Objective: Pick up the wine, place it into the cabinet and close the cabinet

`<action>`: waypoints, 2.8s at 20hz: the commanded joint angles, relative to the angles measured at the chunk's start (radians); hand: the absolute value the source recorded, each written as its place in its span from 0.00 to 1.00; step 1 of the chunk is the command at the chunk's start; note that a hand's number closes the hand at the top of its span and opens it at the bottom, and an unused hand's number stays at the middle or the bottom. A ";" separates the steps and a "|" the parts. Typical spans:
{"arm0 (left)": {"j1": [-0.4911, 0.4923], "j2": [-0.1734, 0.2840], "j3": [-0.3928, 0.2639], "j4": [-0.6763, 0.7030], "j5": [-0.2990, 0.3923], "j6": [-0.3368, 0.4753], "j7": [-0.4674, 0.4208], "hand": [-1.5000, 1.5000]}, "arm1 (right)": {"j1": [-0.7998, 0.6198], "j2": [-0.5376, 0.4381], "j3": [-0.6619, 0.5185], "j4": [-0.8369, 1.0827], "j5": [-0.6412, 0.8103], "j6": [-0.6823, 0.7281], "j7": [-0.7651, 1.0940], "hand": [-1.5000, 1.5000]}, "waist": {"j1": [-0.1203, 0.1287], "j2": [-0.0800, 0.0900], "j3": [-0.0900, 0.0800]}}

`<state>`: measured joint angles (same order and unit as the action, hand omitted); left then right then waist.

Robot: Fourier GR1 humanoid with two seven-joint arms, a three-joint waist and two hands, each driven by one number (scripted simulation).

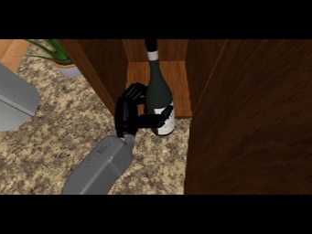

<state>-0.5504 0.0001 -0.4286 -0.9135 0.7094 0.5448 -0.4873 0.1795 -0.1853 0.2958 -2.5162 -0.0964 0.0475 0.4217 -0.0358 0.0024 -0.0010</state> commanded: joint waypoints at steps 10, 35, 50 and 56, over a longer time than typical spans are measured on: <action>-0.229 0.000 0.036 0.230 0.146 -0.010 0.000 1.00 | 0.057 0.029 0.030 -0.194 -0.077 -0.010 0.103 0.00 | 0.003 -0.001 0.000; -0.590 0.061 0.086 0.738 0.025 0.140 -0.019 0.00 | 0.101 0.035 -0.021 -0.153 -0.117 0.075 0.006 0.00 | -0.020 0.007 0.001; -0.581 0.123 0.109 0.832 -0.013 0.095 -0.050 0.00 | 0.136 0.038 0.013 -0.150 -0.090 0.105 -0.027 0.00 | -0.028 0.014 0.000; -0.577 0.095 0.119 0.789 -0.024 0.020 -0.109 0.00 | 0.138 0.039 -0.014 -0.161 -0.107 0.096 -0.006 0.00 | -0.015 0.010 0.000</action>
<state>-1.1532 0.0301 -0.3146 -0.1138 0.6943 0.6368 -0.5569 0.2743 -0.1260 0.3118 -2.4993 -0.1010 0.1522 0.3293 -0.0676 0.0161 0.0007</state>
